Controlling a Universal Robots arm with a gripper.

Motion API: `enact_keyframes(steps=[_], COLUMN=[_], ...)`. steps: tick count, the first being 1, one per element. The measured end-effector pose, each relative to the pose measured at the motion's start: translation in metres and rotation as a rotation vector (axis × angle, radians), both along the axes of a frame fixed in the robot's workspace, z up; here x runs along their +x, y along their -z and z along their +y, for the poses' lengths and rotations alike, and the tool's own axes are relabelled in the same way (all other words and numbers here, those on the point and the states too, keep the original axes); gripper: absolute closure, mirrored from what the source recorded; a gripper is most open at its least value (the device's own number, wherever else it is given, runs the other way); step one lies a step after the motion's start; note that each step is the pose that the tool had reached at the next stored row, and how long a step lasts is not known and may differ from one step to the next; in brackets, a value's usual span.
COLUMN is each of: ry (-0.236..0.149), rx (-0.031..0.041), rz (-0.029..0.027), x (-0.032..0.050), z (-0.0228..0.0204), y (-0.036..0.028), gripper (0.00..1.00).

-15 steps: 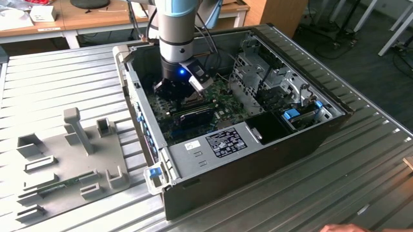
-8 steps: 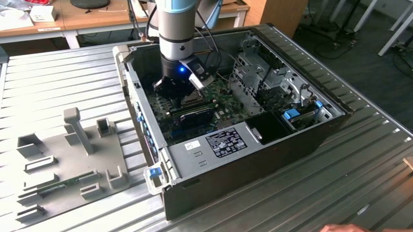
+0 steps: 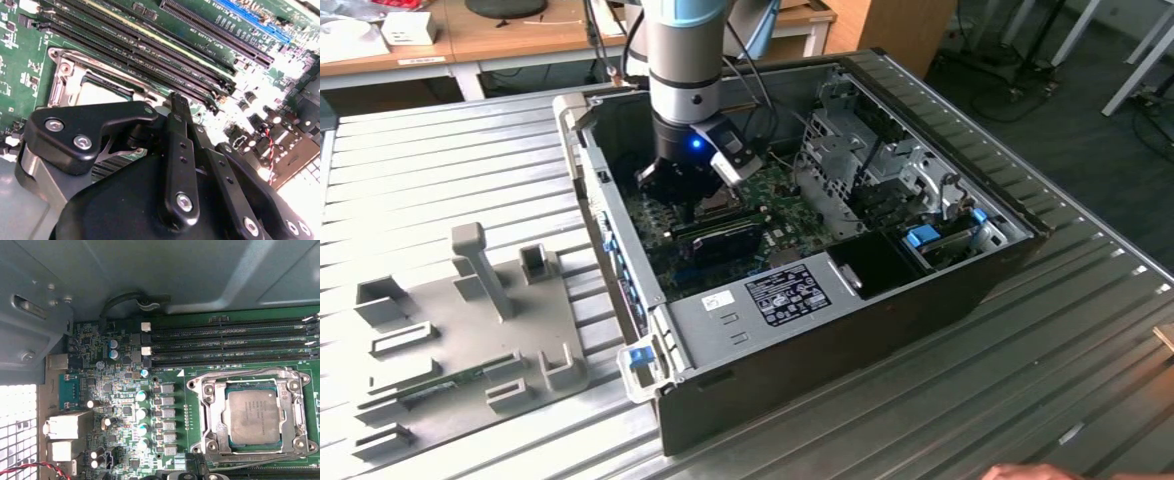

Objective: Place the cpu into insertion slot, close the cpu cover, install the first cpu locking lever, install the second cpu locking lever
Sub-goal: 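Install the second cpu locking lever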

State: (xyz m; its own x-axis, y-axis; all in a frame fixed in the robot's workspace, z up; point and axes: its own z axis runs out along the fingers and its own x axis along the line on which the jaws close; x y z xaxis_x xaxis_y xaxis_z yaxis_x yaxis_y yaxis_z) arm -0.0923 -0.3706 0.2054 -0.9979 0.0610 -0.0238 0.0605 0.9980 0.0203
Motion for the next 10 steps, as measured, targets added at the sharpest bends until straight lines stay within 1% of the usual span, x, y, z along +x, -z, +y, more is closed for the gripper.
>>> enact_keyframes(steps=[2,7,10], ry=[-0.001,-0.005,-0.007], rx=[0.0038,0.0072,0.013], rz=[-0.0003,-0.0001,-0.0002], x=[0.0,0.0,0.0], z=[0.0001,0.0,0.0001], y=[0.0005,0.0021,0.0033], gripper=[0.89,0.89,0.89])
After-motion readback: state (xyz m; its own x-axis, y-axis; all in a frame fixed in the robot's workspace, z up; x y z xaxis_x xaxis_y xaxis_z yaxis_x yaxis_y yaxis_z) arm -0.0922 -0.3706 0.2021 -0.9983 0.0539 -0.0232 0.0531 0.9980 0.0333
